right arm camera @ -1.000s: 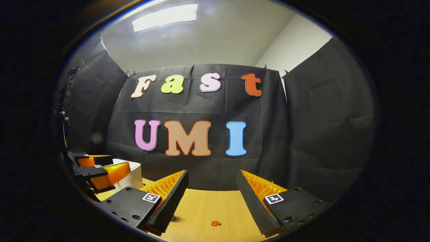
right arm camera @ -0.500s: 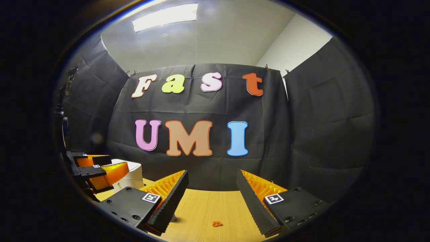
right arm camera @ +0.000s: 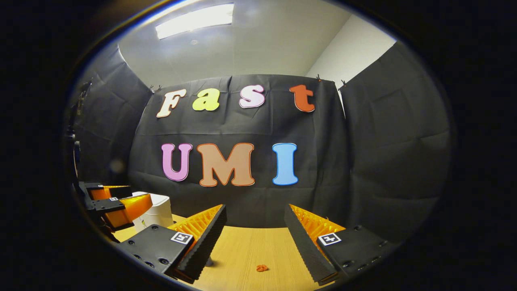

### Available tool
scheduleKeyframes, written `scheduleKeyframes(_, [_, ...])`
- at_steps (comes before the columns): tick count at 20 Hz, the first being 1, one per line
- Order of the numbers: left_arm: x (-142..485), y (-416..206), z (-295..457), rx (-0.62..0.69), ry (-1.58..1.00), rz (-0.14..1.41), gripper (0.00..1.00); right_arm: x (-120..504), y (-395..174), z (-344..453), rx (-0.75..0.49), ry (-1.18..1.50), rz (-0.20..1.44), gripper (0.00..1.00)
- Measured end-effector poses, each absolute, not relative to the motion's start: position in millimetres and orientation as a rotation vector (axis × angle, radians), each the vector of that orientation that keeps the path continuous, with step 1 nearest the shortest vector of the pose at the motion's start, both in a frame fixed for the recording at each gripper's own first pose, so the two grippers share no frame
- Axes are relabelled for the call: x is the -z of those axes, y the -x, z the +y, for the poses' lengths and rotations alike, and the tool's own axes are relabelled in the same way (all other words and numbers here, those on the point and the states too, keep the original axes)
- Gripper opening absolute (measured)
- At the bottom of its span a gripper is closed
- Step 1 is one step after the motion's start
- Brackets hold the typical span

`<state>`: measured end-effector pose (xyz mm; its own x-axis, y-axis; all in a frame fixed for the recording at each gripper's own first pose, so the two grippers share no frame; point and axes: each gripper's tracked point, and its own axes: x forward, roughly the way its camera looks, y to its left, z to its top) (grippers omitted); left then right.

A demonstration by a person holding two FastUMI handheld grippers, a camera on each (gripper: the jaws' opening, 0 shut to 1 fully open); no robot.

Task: Press the lid of the desktop garbage bin to open it, pick up the crumpled paper on the desktop and throw it into the bin, then pick up the pop can on the desktop and drop it into the bin, and finally close the garbage bin lid.

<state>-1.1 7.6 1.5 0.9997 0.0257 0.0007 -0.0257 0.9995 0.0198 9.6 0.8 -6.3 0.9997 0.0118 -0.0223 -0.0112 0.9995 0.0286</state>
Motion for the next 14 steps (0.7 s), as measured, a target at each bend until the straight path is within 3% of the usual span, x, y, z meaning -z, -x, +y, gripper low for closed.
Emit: scheduleKeyframes(14, [-8.0, 6.0, 7.7, -0.064, -0.020, -0.025, 0.93, 9.4, -12.8, -3.3, -0.047, -0.040, 0.025, 0.96])
